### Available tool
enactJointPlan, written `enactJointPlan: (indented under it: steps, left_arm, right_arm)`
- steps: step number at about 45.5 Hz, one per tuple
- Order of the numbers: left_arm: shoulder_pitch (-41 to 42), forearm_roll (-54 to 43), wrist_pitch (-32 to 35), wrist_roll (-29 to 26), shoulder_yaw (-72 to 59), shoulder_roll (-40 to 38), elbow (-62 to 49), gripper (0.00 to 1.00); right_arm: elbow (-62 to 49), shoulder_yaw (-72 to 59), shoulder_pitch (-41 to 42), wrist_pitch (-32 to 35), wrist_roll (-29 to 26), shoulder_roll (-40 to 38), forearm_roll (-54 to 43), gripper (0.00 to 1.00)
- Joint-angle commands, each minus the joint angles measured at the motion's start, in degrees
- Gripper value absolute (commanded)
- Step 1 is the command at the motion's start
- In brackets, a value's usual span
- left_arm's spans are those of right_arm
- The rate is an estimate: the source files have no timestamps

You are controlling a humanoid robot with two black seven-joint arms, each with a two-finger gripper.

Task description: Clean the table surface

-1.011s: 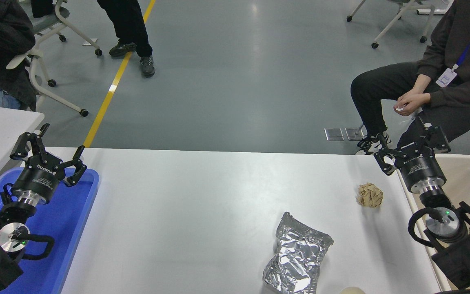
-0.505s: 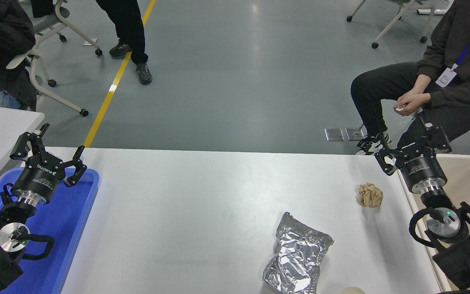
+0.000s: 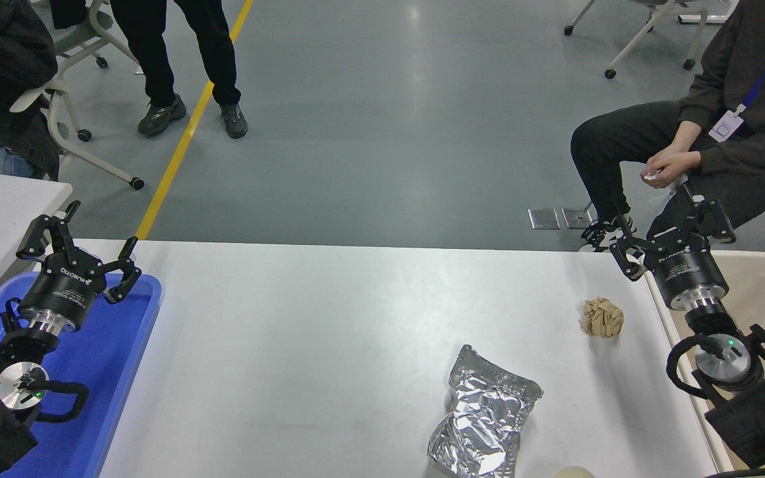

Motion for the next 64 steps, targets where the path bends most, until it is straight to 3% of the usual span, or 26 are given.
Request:
enactJointPlan:
  steps: [1,20,41,54,64]
  left_arm:
    - [0.0,-0.1,0.0,0.0,0.0,0.0,0.0,1.0]
    - [0.0,0.0,0.0,0.0,0.0,0.0,0.0,1.0]
    - [0.0,0.0,0.0,0.0,0.0,0.0,0.0,1.0]
    - [0.0,0.0,0.0,0.0,0.0,0.0,0.0,1.0]
    - [0.0,0.0,0.0,0.0,0.0,0.0,0.0,1.0]
  right_arm:
    - [0.3,-0.2,-0.4,0.1,-0.1,0.0,0.0,1.0]
    - [0.5,-1.6,-0.3,-1.6,-0.1,-0.7,-0.4,1.0]
    - [11.5,-12.6,-0.1,-4.2,-0.6,-12.7,-1.6,1.0]
    - [17.7,-16.8,-0.8,-3.7,-1.1,-17.5,-14.4,1.0]
    - [24.3,-19.7,-1.2,-3.5,-1.4,-21.1,-17.0,1.0]
